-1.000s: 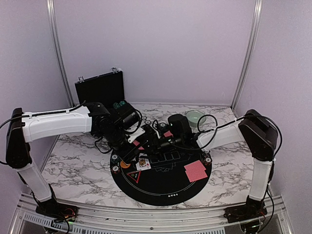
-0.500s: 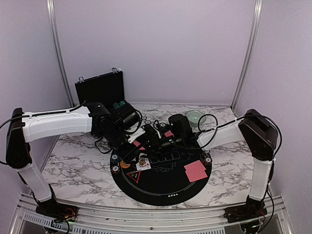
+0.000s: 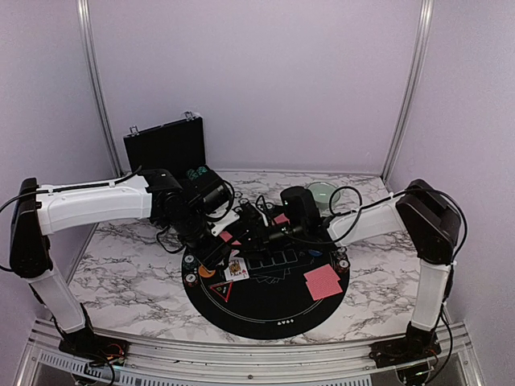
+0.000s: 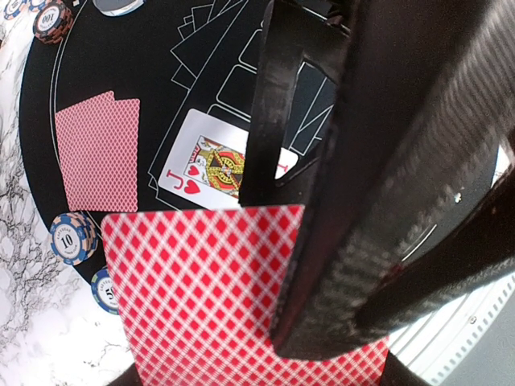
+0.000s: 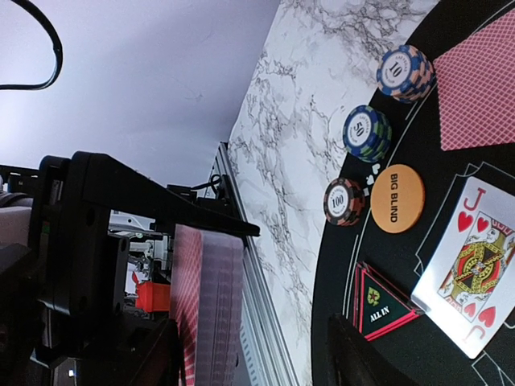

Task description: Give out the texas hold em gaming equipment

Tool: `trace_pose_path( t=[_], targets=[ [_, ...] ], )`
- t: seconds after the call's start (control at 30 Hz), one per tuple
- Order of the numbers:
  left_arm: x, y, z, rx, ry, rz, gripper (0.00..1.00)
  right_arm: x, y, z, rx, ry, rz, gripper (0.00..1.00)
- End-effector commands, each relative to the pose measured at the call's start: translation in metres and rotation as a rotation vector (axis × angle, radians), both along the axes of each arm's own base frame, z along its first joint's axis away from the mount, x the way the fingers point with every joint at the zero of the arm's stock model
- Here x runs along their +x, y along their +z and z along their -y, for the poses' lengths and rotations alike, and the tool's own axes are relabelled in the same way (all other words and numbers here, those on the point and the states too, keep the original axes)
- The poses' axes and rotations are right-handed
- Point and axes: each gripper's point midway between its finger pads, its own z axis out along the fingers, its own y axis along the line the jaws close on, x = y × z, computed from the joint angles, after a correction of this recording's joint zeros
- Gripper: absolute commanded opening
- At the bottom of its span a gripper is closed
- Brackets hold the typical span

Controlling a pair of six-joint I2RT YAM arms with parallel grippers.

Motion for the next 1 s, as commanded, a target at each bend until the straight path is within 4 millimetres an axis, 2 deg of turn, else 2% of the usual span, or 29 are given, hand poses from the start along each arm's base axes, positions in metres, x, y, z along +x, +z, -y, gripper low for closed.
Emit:
trace_pose_path(
  t=[0.0,0.43,0.97],
  targets=[
    [-0.002,0.014,0.000,-0.024,-0.013,0.023,0.50,0.008,0.000,0.009,-0.024,-0.042,0.011,0.59],
    [-0.002,0.014,-0.001,-0.026,-0.010,0.027,0.50,0.009,0.003,0.013,-0.022,-0.051,0.017,0.58],
    [-0.002,0.009,-0.003,-0.011,-0.010,0.023,0.50,0.008,0.033,0.018,0.018,-0.062,0.046,0.53]
  ],
)
